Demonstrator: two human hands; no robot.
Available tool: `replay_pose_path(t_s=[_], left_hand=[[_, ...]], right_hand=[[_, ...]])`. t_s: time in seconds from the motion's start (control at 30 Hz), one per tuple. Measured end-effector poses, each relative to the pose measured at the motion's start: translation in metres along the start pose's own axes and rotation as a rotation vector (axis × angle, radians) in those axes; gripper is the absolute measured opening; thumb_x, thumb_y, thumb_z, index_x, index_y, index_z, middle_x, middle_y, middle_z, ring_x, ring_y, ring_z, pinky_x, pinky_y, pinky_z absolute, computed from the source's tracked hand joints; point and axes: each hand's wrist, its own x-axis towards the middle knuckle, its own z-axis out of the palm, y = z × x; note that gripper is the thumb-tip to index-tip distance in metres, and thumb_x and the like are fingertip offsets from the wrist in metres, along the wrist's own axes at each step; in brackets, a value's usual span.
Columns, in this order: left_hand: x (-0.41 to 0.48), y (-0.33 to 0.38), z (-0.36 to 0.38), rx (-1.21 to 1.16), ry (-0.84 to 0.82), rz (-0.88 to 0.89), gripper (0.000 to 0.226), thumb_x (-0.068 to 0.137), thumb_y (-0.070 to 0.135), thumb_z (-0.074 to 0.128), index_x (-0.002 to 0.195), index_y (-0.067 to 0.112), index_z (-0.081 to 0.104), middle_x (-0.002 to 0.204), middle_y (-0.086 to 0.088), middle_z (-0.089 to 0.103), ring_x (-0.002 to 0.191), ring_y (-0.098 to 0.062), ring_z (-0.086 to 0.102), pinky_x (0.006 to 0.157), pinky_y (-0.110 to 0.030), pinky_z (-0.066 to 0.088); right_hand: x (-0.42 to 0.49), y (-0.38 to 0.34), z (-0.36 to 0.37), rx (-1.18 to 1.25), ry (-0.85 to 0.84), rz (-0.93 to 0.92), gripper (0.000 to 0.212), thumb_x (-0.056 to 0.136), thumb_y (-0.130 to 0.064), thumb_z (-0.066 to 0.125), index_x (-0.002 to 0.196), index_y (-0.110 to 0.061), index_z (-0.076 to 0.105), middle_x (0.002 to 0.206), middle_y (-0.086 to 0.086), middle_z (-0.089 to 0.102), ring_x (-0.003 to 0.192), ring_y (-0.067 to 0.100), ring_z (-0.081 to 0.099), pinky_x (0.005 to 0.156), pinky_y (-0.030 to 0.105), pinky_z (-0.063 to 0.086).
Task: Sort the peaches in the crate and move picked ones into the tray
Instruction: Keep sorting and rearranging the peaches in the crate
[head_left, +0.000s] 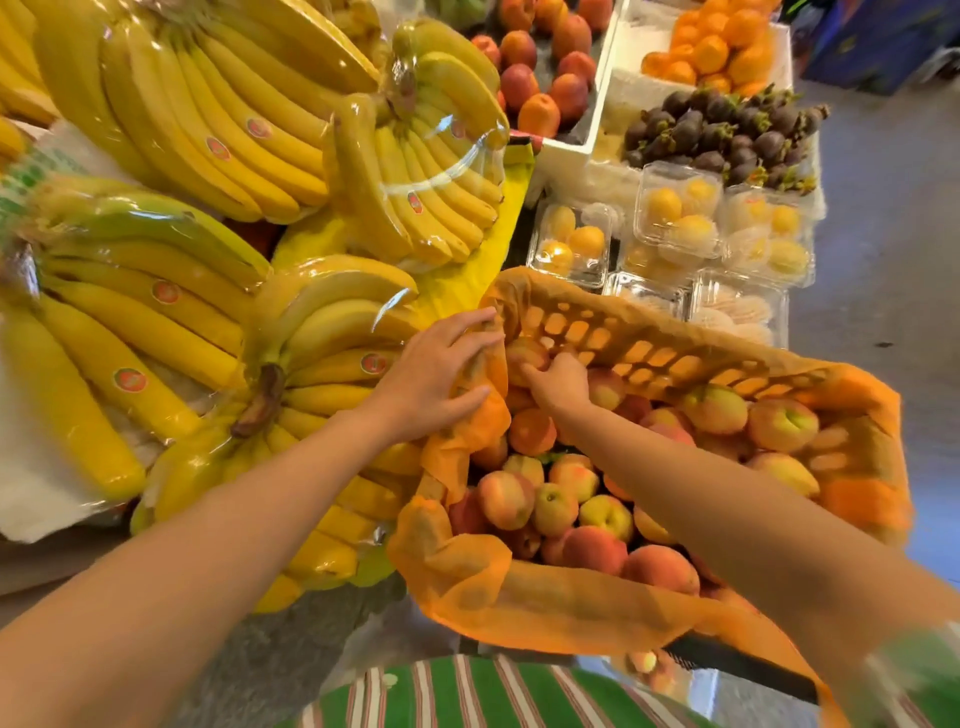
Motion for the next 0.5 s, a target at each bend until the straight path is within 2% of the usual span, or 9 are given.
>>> replay_pose_path(t_s=[0.07, 0.13, 0.23, 0.33, 0.5], left_hand=[[0.002, -0.001, -0.003, -0.005, -0.016, 0.010, 0.061, 0.081, 0.048, 0.051, 0.135, 0.019, 0.049, 0.150, -0.003, 0.035, 0.138, -0.021, 0.034, 0.108, -0.045, 0.035], [0.004, -0.002, -0.005, -0.003, -0.023, 0.024, 0.061, 0.081, 0.048, 0.051, 0.135, 0.020, 0.050, 0.150, -0.003, 0.035, 0.138, -0.021, 0.034, 0.107, -0.043, 0.033], [0.006, -0.001, -0.005, 0.003, -0.012, 0.032, 0.057, 0.081, 0.042, 0.056, 0.133, 0.019, 0.052, 0.148, -0.003, 0.036, 0.137, -0.022, 0.034, 0.107, -0.043, 0.031], [0.012, 0.001, -0.005, 0.017, -0.015, 0.027, 0.054, 0.082, 0.037, 0.063, 0.133, 0.020, 0.052, 0.147, -0.005, 0.037, 0.137, -0.024, 0.033, 0.107, -0.045, 0.030], [0.025, 0.006, -0.004, 0.062, 0.018, 0.020, 0.047, 0.081, 0.031, 0.067, 0.126, 0.019, 0.058, 0.142, -0.008, 0.042, 0.134, -0.027, 0.035, 0.108, -0.046, 0.032]], right_hand=[[0.001, -0.002, 0.004, 0.040, -0.014, 0.023, 0.027, 0.090, -0.027, 0.060, 0.086, -0.003, 0.051, 0.082, 0.012, 0.053, 0.079, 0.029, 0.055, 0.063, 0.036, 0.041], [-0.001, -0.004, 0.003, 0.079, -0.052, 0.018, 0.030, 0.089, -0.028, 0.061, 0.098, -0.001, 0.052, 0.085, 0.011, 0.056, 0.080, 0.027, 0.056, 0.066, 0.040, 0.045], [-0.009, -0.001, -0.007, 0.059, -0.079, -0.030, 0.041, 0.085, -0.033, 0.066, 0.113, -0.004, 0.056, 0.103, 0.010, 0.064, 0.097, 0.026, 0.062, 0.083, 0.044, 0.053], [-0.020, 0.005, -0.027, -0.077, -0.015, -0.122, 0.048, 0.085, -0.029, 0.067, 0.125, -0.006, 0.054, 0.121, 0.010, 0.060, 0.111, 0.027, 0.057, 0.091, 0.040, 0.049], [-0.040, 0.024, -0.078, -0.392, 0.008, -0.176, 0.046, 0.083, -0.031, 0.067, 0.123, -0.012, 0.056, 0.119, 0.011, 0.058, 0.114, 0.031, 0.054, 0.090, 0.040, 0.047]])
